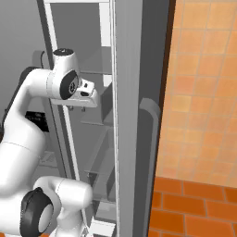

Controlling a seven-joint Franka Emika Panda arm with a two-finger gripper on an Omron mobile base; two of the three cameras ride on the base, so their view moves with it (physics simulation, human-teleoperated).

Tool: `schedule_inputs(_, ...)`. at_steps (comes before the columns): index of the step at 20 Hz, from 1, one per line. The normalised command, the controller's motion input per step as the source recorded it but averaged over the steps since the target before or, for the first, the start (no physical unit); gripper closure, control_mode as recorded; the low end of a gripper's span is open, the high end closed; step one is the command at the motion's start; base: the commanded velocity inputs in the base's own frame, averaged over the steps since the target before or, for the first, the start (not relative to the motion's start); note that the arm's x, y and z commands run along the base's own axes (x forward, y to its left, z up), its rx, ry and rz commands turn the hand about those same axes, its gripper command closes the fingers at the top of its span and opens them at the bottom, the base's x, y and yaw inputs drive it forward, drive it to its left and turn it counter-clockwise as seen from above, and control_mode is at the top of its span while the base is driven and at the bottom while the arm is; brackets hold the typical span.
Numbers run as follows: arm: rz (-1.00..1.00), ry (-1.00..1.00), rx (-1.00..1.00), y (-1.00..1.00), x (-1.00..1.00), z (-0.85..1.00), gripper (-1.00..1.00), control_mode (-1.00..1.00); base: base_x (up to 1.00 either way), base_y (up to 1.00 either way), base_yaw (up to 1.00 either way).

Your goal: Place one mushroom and one fish in each tupperware on the nearby counter, to pack two identical lunches.

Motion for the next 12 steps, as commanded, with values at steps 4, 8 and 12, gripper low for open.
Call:
schedule_inputs(4,0.0,0.0,0.0,0.0,-0.12,-0.12,-1.0,-1.0,0.0,0.0,0.0)
schedule_inputs(8,0.0,0.02,0.0,-0.04,-0.03,-0.45,-1.0,-1.0,0.0,0.0,0.0)
schedule_inputs(12,0.0,0.19,0.0,-0.09,0.44,-0.43,-1.0,-1.0,0.0,0.0,0.0)
